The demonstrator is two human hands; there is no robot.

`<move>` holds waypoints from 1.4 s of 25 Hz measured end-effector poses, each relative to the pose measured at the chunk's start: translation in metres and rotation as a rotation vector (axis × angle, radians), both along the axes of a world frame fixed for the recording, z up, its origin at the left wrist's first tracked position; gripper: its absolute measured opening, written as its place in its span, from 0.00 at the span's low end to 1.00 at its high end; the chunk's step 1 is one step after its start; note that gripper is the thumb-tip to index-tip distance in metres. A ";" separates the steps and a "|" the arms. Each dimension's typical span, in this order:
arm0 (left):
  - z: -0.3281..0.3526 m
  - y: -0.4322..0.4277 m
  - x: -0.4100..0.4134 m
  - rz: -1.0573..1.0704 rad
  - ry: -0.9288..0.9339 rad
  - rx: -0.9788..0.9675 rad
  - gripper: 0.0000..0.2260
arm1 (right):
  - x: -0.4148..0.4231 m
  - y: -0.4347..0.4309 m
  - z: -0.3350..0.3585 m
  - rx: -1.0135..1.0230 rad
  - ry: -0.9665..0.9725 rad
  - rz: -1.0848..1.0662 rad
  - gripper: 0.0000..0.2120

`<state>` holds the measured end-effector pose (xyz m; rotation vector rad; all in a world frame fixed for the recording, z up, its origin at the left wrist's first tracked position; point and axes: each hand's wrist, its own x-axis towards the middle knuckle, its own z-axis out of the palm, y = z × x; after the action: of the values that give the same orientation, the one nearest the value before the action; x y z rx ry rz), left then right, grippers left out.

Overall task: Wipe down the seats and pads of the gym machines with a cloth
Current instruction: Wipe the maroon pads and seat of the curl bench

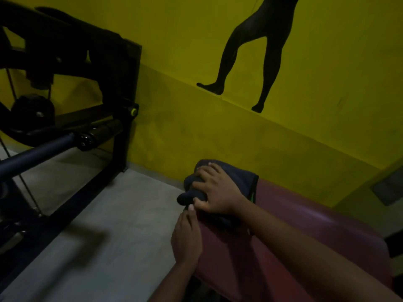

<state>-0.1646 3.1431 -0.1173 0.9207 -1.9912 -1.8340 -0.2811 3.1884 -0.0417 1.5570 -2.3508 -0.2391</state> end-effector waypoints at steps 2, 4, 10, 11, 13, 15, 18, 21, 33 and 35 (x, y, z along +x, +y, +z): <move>-0.001 0.002 -0.002 0.033 -0.022 -0.055 0.25 | -0.003 0.005 -0.003 0.058 -0.005 0.079 0.20; -0.006 0.002 -0.004 0.040 -0.001 -0.084 0.24 | -0.025 -0.005 0.016 0.126 -0.055 0.057 0.25; -0.011 0.004 -0.007 0.041 0.060 -0.151 0.32 | -0.046 -0.009 0.025 0.037 -0.055 -0.063 0.28; -0.010 0.004 -0.007 0.040 0.060 -0.146 0.33 | -0.036 -0.002 0.016 -0.033 -0.009 -0.062 0.24; -0.008 0.004 -0.004 0.026 0.055 -0.137 0.31 | -0.014 0.011 0.001 -0.177 0.052 -0.122 0.19; -0.004 0.003 -0.001 0.004 0.046 -0.124 0.29 | 0.007 0.017 -0.011 -0.309 0.087 -0.243 0.17; -0.005 -0.005 -0.002 -0.064 0.060 0.062 0.24 | 0.027 0.014 -0.027 -0.466 0.157 -0.384 0.18; -0.015 -0.040 -0.009 -0.123 0.149 0.250 0.22 | 0.033 0.002 -0.036 -0.541 0.233 -0.427 0.18; 0.012 -0.243 -0.094 -0.110 0.230 0.143 0.21 | -0.021 -0.148 0.000 -0.772 -0.091 -0.509 0.19; 0.017 -0.254 -0.126 -0.148 0.212 0.134 0.22 | -0.041 -0.163 -0.009 -0.895 -0.187 -0.559 0.20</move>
<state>-0.2906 2.8886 -0.1006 0.5962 -1.8695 -2.0714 -0.3220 3.0256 -0.0502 0.5116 -2.4251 0.7691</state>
